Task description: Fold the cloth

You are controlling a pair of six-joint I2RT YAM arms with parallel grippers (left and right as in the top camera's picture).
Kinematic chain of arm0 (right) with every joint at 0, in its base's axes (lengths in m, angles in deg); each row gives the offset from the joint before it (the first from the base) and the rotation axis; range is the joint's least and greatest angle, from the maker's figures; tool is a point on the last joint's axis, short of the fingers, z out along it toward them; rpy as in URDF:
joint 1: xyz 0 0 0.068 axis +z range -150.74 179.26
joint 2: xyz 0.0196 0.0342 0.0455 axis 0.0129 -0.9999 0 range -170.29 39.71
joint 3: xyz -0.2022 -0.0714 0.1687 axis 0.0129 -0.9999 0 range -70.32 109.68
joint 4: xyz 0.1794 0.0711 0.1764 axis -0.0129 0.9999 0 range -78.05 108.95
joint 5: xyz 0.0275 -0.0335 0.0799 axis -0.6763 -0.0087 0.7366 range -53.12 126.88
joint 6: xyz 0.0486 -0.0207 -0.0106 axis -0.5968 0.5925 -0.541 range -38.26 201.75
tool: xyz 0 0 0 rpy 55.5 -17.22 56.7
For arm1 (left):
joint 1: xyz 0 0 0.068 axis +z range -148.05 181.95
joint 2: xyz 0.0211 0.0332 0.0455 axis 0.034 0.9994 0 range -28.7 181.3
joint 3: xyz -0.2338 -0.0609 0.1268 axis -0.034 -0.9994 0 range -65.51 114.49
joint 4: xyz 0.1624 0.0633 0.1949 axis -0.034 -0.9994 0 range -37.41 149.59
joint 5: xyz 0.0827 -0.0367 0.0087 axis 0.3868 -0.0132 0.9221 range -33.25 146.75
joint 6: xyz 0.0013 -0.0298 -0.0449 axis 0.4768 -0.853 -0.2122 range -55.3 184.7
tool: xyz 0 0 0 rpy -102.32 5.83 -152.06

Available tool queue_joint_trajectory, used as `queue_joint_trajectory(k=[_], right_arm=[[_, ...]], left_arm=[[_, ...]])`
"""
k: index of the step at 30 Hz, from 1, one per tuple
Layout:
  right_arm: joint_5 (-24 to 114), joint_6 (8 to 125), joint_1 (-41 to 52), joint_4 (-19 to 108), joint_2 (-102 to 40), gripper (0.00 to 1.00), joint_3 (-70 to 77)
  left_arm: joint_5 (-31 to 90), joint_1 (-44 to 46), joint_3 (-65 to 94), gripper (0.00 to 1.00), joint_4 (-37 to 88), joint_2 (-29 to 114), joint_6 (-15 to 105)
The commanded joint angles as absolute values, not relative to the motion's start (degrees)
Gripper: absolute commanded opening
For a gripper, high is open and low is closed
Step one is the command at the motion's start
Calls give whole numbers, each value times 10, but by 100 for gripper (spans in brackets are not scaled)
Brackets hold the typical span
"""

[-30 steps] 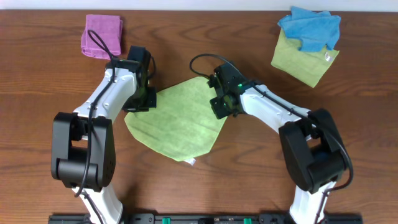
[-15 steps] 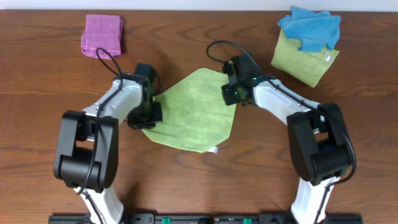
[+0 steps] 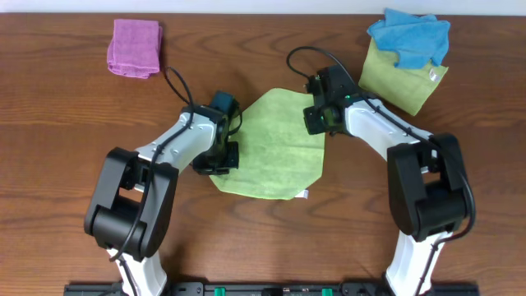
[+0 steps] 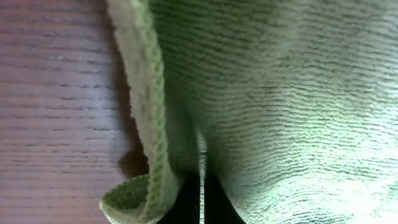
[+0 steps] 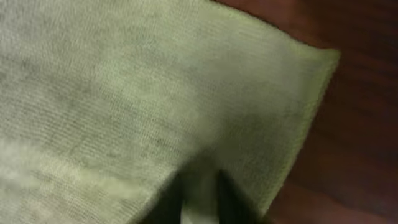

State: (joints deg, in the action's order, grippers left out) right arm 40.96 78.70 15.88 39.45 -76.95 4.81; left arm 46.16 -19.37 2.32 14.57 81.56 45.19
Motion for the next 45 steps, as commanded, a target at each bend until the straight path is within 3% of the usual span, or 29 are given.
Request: queue_joint_trajectory(k=[1,2,10,12,18,27,32,36,45], right_arm=[[403,781,154,430,-761,38,84],[403,781,154,446,-755,43,92],[403,779,154,560,-647,45,112],[405,775,154,603,-601,45,111],[447,776,154,671,-520,44,41],[514,724,154,529,-401,53,-213],[539,716,154,467,-401,50,-271],[538,710,154,421,-402,53,-295],[553,708,154,391,-454,51,-323]], left_arm=[[468,-178,23,6,146,808,448],[470,-174,25,8,146,800,449],[484,-152,28,59,153,690,461],[501,-148,28,66,152,659,476],[515,-148,6,66,165,658,497],[396,-80,-106,71,255,657,527],[389,-74,-134,73,284,657,534],[391,-74,-137,75,297,657,534],[372,-74,-144,74,306,688,541]])
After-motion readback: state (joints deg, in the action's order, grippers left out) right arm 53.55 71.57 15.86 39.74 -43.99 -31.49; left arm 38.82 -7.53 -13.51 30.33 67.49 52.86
